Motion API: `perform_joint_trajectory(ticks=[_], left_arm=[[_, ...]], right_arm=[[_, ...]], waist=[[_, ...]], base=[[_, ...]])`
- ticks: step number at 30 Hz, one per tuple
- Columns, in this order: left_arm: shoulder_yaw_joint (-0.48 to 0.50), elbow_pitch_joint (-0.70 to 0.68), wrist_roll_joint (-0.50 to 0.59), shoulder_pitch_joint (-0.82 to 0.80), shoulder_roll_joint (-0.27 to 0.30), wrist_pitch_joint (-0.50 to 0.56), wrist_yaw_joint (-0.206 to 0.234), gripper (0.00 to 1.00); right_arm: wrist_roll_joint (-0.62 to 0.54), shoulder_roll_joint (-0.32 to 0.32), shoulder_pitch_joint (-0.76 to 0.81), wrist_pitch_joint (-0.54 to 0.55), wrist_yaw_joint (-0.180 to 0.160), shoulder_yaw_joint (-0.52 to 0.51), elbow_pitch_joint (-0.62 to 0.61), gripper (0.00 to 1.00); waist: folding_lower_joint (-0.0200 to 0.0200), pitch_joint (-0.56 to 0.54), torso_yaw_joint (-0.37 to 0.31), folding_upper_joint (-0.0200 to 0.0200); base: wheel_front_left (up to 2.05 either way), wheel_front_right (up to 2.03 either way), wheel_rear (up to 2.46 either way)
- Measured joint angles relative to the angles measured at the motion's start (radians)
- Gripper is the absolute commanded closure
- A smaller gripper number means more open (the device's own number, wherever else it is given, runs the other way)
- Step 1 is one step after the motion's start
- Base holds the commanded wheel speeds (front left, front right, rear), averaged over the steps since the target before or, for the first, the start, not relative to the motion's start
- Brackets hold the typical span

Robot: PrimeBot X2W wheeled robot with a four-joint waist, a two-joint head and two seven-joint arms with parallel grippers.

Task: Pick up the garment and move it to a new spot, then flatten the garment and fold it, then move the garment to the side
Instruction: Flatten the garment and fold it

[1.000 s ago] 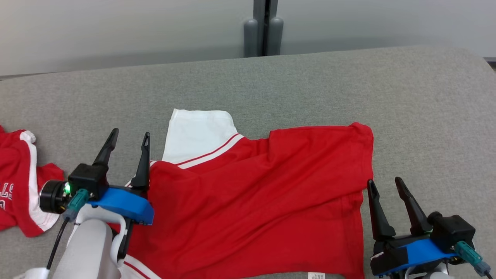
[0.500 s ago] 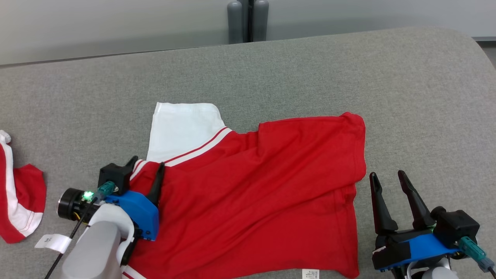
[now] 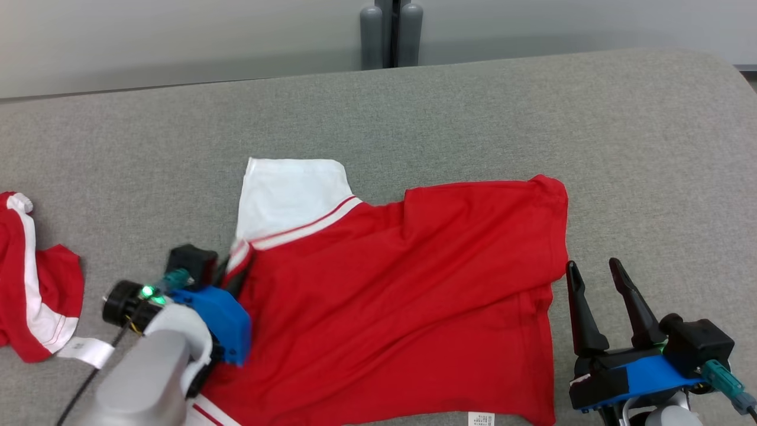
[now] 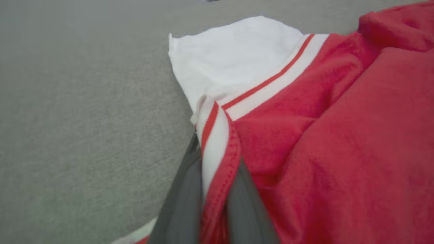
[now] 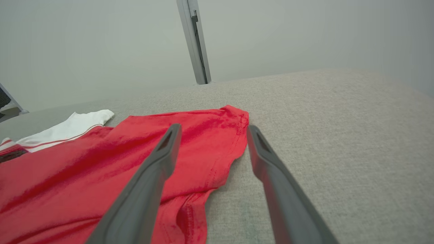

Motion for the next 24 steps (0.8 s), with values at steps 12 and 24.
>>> perform_joint_trajectory(ticks=[12, 24], left_arm=[[0.187, 0.003, 0.007, -0.121, 0.006, -0.127, 0.061, 1.0], [0.439, -0.291, 0.198, 0.072, -0.019, -0.128, 0.097, 0.0]], right_arm=[[-0.009, 0.0, -0.009, 0.0, 0.0, 0.007, 0.001, 0.0], [-0.009, 0.0, -0.011, 0.0, 0.0, 0.004, 0.013, 0.0]], waist=[[0.0, 0.012, -0.013, 0.0], [0.0, -0.006, -0.004, 0.0]], base=[[0.0, 0.0, 0.0], [0.0, 0.0, 0.0]])
